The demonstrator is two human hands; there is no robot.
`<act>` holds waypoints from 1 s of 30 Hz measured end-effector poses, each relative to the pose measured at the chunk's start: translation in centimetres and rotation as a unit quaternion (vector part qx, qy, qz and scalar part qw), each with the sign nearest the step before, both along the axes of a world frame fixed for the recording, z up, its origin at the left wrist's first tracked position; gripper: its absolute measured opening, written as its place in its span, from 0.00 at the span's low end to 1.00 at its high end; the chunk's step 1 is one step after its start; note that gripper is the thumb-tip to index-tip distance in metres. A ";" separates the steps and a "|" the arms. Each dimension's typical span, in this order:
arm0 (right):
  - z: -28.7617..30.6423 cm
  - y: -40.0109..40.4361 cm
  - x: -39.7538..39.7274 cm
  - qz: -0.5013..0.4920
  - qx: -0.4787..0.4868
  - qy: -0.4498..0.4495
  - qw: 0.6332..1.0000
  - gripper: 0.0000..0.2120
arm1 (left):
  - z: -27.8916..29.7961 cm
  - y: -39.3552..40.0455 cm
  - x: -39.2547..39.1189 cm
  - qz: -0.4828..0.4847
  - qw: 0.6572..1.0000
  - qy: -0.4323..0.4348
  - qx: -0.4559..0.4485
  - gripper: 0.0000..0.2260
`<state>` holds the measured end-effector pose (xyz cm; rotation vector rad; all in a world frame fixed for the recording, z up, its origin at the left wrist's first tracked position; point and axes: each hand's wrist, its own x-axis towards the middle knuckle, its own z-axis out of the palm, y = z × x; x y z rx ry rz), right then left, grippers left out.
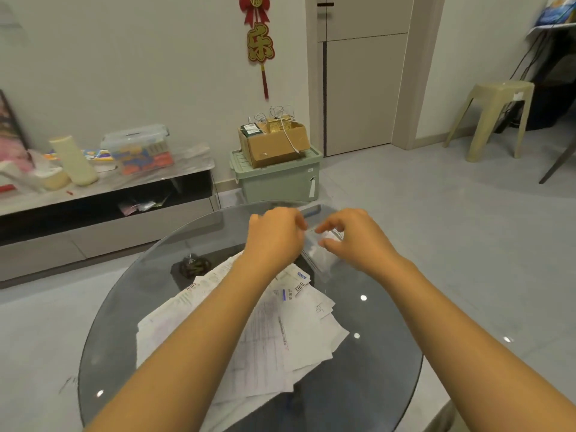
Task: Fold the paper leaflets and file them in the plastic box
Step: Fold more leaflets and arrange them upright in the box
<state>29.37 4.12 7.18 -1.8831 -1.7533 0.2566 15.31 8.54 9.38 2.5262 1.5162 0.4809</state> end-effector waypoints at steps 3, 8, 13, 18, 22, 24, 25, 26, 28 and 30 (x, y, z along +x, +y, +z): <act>-1.4 -1.6 -1.5 0.026 -0.010 0.042 0.999 0.10 | -1.5 -3.8 -2.7 0.023 0.998 -0.047 -0.032 0.09; -2.8 -3.0 -3.7 0.094 -0.032 0.065 0.993 0.09 | -4.1 -8.1 -6.0 0.064 0.990 -0.091 -0.088 0.09; -4.5 -4.0 -4.5 0.132 -0.066 0.043 0.988 0.09 | -5.6 -9.2 -8.7 0.067 0.994 -0.018 -0.089 0.11; -5.9 -4.7 -4.6 0.167 -0.093 0.024 0.981 0.09 | -7.3 -9.7 -11.0 0.058 0.987 0.070 -0.134 0.22; -6.6 -4.8 -5.1 0.212 -0.111 -0.016 0.971 0.13 | -8.7 -10.5 -12.2 0.015 0.976 0.129 -0.177 0.34; -6.9 -4.8 -5.4 0.247 -0.117 -0.043 0.961 0.15 | -9.2 -10.7 -12.7 0.003 0.974 0.134 -0.184 0.37; -7.1 -4.9 -5.5 0.261 -0.121 -0.056 0.956 0.16 | -9.4 -10.7 -12.9 -0.002 0.976 0.128 -0.178 0.37; -7.3 -4.9 -5.7 0.271 -0.127 -0.069 0.952 0.17 | -9.6 -10.6 -13.1 -0.009 0.978 0.121 -0.167 0.36; -7.9 -5.0 -6.0 0.281 -0.132 -0.097 0.946 0.18 | -9.9 -10.5 -13.6 -0.021 0.983 0.103 -0.152 0.31; -8.2 -5.0 -6.1 0.283 -0.117 -0.107 0.946 0.18 | -10.2 -10.5 -14.1 -0.024 0.985 0.069 -0.156 0.26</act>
